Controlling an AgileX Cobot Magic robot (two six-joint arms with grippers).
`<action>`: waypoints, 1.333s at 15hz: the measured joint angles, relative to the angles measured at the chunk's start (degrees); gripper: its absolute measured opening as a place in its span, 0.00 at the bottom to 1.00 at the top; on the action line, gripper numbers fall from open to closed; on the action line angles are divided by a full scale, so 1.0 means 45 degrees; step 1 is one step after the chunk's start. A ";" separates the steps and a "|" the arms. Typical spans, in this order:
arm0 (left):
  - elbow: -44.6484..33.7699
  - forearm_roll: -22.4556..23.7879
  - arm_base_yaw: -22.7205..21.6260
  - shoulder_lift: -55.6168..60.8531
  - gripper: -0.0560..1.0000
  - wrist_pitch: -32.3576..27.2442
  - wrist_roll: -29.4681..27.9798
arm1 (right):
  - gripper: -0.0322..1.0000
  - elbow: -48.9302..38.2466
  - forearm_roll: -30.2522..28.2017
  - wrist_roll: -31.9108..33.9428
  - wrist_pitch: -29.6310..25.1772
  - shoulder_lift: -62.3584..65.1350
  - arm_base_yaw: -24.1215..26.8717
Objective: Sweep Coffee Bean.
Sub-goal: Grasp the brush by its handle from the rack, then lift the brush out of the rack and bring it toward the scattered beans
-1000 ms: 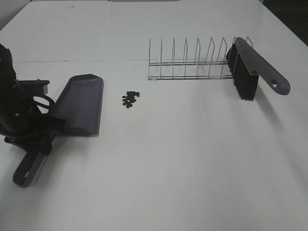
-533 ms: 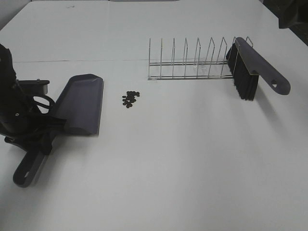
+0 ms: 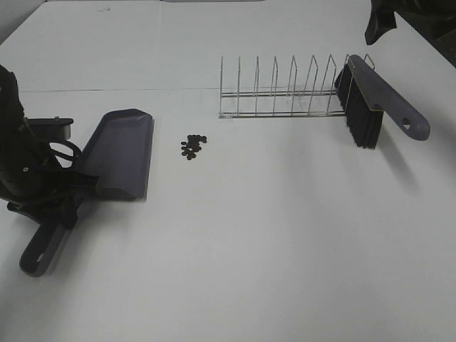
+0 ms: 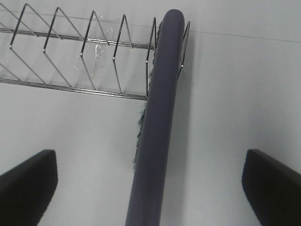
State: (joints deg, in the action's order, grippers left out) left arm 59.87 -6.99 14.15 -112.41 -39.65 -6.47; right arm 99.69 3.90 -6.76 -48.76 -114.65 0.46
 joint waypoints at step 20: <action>0.0000 -0.0051 0.0000 0.0000 0.30 0.0013 0.0000 | 0.29 0.3540 -0.1235 0.1337 -0.1999 -0.4864 -0.0025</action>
State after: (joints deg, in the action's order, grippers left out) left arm 59.87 -7.22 14.15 -112.41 -39.59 -6.47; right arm 115.62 -1.66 -0.74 -57.75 -136.54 0.34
